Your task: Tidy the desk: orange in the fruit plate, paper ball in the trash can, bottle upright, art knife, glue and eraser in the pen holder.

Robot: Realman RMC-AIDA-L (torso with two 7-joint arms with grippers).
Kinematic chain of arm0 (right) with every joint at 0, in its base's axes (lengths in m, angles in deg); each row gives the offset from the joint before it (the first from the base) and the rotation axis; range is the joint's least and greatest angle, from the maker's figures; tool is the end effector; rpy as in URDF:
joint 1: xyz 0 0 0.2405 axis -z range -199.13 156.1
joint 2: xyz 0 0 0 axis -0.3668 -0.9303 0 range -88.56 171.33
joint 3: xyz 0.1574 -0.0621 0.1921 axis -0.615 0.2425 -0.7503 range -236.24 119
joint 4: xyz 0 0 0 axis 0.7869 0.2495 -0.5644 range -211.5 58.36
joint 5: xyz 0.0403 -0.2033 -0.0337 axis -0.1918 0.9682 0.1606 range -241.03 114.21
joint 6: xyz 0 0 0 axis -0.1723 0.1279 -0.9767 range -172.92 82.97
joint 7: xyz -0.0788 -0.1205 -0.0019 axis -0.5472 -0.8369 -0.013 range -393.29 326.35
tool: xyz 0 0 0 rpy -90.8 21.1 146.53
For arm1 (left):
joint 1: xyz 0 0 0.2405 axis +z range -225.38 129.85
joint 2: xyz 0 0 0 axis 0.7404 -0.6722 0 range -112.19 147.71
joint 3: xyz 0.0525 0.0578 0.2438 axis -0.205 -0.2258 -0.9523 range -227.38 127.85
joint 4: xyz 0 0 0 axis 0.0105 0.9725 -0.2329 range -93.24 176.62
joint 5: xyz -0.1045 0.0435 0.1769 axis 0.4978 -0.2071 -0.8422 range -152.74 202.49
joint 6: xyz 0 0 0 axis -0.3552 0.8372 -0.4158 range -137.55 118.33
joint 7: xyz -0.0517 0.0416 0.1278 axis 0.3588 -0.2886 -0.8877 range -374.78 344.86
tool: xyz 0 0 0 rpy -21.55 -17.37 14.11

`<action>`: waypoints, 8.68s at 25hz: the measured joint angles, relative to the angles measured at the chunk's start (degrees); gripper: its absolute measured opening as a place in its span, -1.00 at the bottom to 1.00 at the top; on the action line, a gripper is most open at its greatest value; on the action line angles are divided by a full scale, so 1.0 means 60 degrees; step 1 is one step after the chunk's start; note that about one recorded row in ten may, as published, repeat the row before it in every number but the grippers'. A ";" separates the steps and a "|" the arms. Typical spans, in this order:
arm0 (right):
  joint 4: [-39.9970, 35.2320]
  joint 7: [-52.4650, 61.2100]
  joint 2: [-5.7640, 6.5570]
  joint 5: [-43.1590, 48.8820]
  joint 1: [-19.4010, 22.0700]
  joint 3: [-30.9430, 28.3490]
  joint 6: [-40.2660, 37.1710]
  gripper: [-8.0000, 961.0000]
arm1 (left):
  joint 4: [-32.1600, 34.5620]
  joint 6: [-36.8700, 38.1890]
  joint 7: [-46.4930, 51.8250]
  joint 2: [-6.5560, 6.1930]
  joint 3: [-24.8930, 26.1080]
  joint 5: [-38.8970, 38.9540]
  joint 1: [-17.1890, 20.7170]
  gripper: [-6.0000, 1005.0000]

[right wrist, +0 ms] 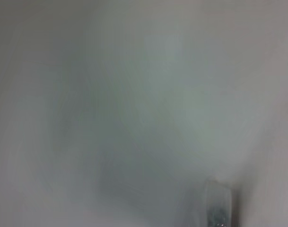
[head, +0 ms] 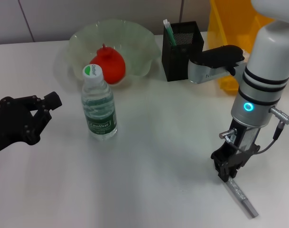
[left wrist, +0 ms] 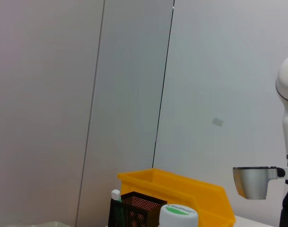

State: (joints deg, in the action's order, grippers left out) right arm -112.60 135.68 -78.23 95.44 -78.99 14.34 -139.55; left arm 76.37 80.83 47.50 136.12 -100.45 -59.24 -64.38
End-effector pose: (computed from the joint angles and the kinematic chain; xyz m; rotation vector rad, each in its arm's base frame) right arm 0.1994 0.3560 -0.0451 -2.2272 1.6400 -1.0294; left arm -0.2860 0.2859 0.0168 -2.4049 -0.4571 -1.0270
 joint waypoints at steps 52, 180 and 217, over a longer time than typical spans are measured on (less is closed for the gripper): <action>-0.5595 -0.0283 0.0044 -0.0541 0.1901 0.1145 -0.0200 -0.70 | -0.0195 0.0214 -0.0039 0.0005 0.0465 0.0166 0.0136 -0.94; 0.0973 -1.1483 0.1339 -0.7408 0.1523 -0.4100 0.6715 -0.25 | -0.0933 0.0551 -0.0391 -0.0006 0.0699 0.1788 0.0354 -0.93; -0.9116 -0.8141 0.0040 -1.0794 0.7814 -0.4636 -0.1038 -0.25 | -0.0880 0.0770 -0.0119 -0.0014 -0.1000 0.1640 -0.0600 -0.93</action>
State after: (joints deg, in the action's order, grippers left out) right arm -167.30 86.83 -77.99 30.68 -32.11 -13.47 -145.78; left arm 71.09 85.45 46.79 136.03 -106.45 -49.40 -67.98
